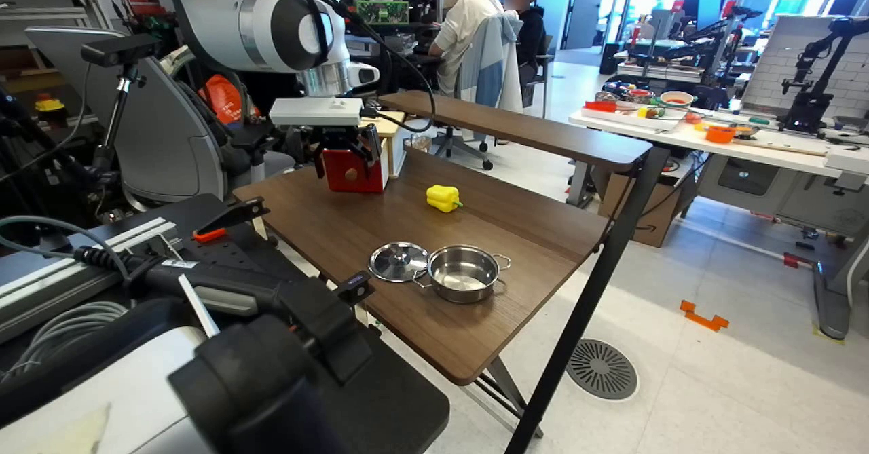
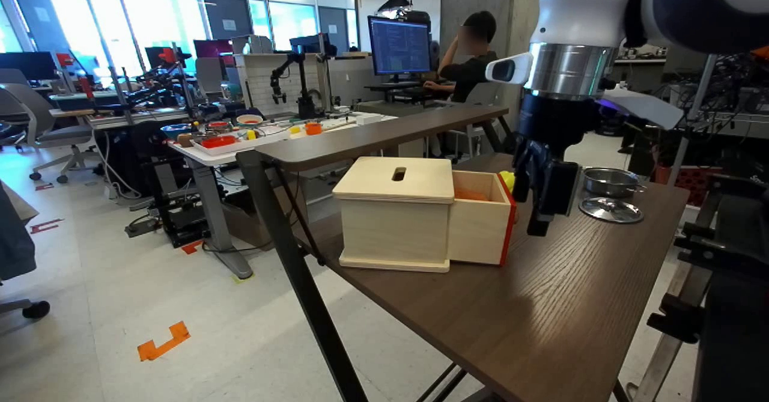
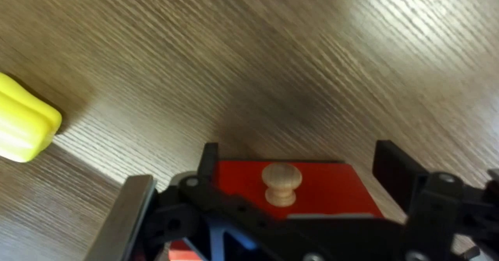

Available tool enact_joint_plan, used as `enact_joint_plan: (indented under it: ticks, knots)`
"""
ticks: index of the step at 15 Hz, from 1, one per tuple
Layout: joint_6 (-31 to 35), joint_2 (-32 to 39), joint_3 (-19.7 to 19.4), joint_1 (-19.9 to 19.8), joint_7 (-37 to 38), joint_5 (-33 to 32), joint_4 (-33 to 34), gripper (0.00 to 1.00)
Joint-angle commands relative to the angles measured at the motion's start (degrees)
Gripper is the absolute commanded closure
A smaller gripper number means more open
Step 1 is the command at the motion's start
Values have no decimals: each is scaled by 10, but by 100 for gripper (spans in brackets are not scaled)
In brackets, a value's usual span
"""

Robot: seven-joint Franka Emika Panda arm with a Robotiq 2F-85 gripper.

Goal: Push closed the drawer

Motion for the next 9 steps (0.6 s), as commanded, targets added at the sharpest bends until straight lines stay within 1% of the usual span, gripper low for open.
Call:
enact_joint_plan:
  ticks: [1, 5, 9]
  knots:
    - [31, 24, 6, 5, 29, 1, 29, 0]
    - [39, 41, 10, 5, 45, 6, 56, 0]
    - [41, 61, 9, 13, 62, 8, 91, 0]
